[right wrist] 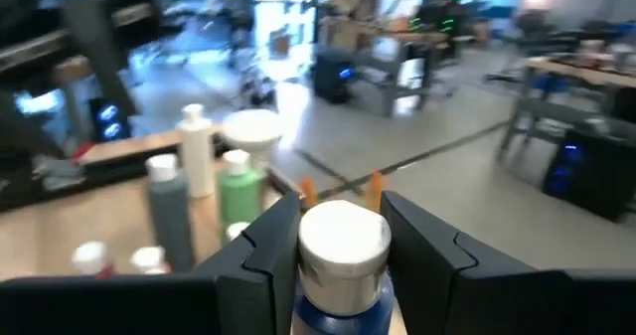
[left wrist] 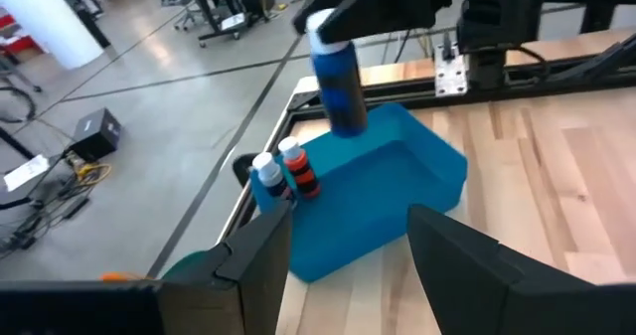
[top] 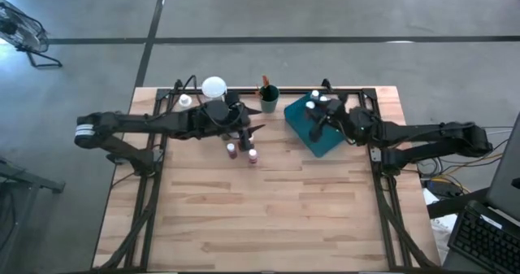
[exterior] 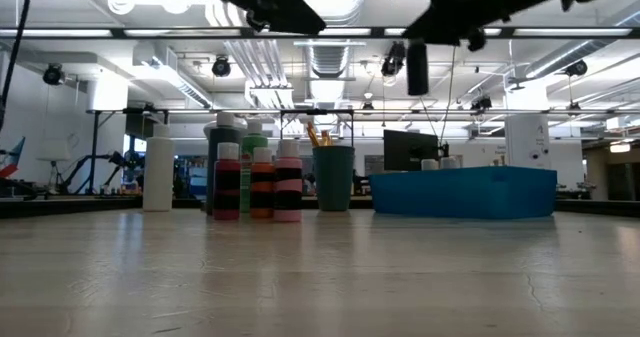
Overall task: Pick & Place Paint Supplies
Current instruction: Put the small blue paint bottle into the blue bin, then put the red paint bottle into the blue bin
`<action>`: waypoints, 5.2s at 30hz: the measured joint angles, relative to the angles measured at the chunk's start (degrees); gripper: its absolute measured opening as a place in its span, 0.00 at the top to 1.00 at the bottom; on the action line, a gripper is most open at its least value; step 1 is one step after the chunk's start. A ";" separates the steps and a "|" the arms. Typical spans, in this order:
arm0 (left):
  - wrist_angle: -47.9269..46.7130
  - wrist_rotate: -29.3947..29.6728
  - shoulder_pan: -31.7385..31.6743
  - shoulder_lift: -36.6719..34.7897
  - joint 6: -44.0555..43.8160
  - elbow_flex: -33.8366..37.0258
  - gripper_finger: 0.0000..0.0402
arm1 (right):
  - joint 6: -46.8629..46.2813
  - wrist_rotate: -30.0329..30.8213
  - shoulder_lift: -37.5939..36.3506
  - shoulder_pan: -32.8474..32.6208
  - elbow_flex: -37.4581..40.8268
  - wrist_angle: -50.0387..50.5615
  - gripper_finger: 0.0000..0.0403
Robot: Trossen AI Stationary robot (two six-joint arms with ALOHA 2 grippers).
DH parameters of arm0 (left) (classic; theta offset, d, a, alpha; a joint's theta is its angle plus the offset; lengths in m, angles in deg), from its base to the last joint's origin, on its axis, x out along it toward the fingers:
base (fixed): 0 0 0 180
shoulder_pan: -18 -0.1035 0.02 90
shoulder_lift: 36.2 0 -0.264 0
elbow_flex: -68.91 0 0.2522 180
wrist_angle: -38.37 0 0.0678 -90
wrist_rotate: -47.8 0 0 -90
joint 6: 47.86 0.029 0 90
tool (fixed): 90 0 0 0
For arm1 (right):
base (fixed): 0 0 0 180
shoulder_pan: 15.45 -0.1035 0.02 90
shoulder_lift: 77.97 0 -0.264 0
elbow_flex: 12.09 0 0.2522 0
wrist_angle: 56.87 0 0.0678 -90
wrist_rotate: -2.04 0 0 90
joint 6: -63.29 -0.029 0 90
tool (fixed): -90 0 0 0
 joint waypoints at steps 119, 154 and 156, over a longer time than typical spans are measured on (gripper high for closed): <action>23.67 7.06 -5.00 -16.15 7.64 25.08 0.49 | -11.56 17.63 39.15 16.03 29.92 -63.16 0.63; 23.67 6.97 -5.00 -16.15 7.64 25.08 0.49 | -9.08 17.32 38.17 16.01 29.90 -64.95 0.38; 23.67 6.97 -5.00 -16.15 7.64 25.08 0.49 | -8.42 17.32 36.98 16.01 29.90 -65.02 0.38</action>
